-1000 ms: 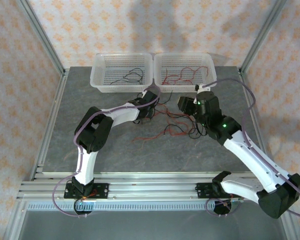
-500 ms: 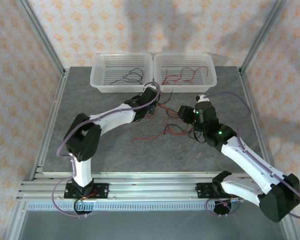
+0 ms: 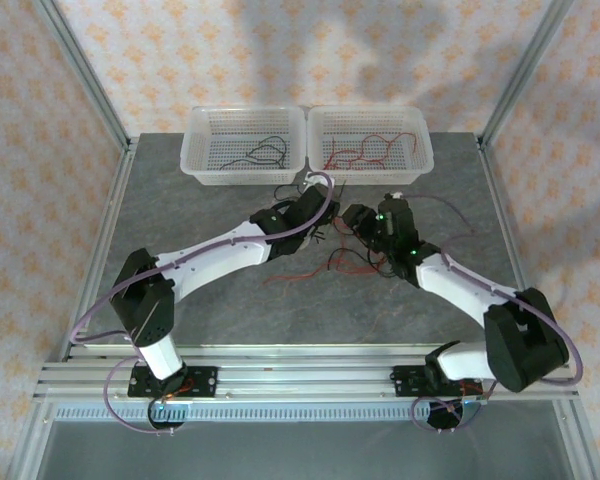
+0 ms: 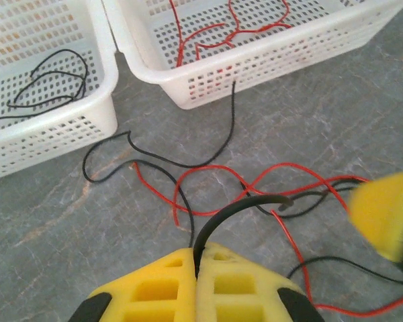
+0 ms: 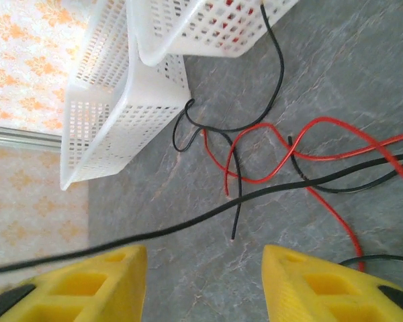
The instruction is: Untangle the cables
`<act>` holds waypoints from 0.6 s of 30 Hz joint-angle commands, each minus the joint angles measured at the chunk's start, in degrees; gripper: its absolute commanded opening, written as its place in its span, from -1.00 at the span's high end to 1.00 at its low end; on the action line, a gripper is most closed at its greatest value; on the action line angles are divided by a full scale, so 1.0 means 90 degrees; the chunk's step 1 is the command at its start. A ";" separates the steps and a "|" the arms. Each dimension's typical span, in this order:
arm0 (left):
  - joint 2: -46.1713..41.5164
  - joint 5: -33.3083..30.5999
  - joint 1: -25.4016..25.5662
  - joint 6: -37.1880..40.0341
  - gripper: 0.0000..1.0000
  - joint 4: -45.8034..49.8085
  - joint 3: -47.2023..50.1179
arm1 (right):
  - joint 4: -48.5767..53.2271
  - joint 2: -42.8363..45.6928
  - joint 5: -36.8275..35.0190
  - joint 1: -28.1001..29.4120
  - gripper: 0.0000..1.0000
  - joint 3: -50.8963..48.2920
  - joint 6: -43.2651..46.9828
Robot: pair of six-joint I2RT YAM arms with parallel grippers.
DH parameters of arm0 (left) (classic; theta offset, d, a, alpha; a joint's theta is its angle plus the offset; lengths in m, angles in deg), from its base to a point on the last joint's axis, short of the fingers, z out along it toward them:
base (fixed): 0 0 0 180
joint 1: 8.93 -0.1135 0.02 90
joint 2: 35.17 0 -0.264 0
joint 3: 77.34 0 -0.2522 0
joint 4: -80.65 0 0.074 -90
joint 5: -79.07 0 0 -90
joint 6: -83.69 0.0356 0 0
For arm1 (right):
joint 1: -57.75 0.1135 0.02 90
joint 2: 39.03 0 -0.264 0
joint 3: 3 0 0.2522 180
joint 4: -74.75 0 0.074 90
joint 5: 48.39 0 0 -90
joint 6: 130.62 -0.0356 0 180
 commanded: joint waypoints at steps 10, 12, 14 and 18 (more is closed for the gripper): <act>-0.1159 -0.0005 0.0350 -0.0210 1.00 0.0495 -0.0486 | -0.1348 -0.1042 -0.0215 -0.0157 0.07 -0.0065 -0.0918; -0.1271 -0.0007 0.0352 -0.0212 1.00 0.0502 -0.0520 | -0.1380 -0.1231 -0.0222 -0.0212 0.08 -0.0114 -0.0878; -0.1358 -0.0023 0.0355 -0.0209 1.00 0.0514 -0.0564 | -0.1461 -0.1391 -0.0249 -0.0265 0.10 -0.0186 -0.0843; -0.1534 -0.0045 0.0382 -0.0164 1.00 0.0500 -0.0645 | -0.1555 -0.1699 -0.0268 -0.0421 0.13 -0.0287 -0.0759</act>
